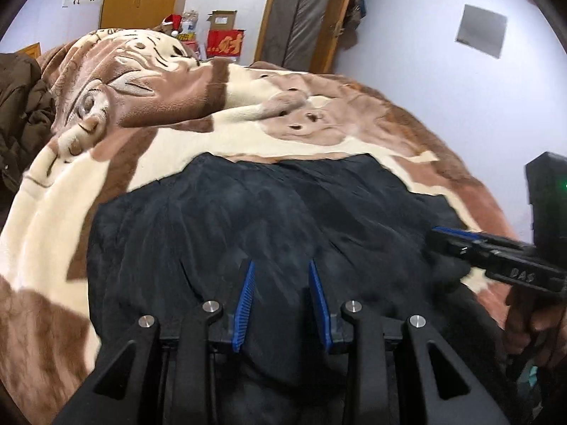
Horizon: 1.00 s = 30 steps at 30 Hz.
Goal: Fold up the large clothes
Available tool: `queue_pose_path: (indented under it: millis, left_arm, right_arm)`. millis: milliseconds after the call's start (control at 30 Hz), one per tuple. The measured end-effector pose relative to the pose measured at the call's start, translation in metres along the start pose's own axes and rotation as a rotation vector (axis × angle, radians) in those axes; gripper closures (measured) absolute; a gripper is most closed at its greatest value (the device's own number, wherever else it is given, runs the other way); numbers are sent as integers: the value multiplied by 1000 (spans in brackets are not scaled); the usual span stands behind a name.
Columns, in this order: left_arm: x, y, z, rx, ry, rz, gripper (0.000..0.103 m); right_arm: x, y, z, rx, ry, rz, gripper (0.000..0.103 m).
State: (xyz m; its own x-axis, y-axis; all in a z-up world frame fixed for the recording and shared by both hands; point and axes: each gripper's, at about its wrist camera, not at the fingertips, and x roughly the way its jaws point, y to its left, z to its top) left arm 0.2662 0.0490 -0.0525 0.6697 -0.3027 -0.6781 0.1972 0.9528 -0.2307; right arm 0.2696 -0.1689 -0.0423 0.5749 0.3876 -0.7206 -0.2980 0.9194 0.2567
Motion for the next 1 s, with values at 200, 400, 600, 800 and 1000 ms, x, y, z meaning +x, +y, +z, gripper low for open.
queue_pose_path:
  millis: [200,400,600,800,1000]
  left_arm:
    - [51,3,-36,-14,162,69,70]
    - [66,3,-40,-8,160,96,70]
    - [73,8,-43,-20,154,87,70]
    - [68,1,-44,-9,150,116,70]
    - [36,-18,-42,0,142,146,70]
  right_arm:
    - [51,4,-40,-10,135,-48,71]
    - [75,-1,-44,-20,149,-83,71]
    - [84,-1,-51,-16,152,-87,71]
    - [81,-1,-52,-24,158,-91,71]
    - [40,6,-56,-23,122,-104,69]
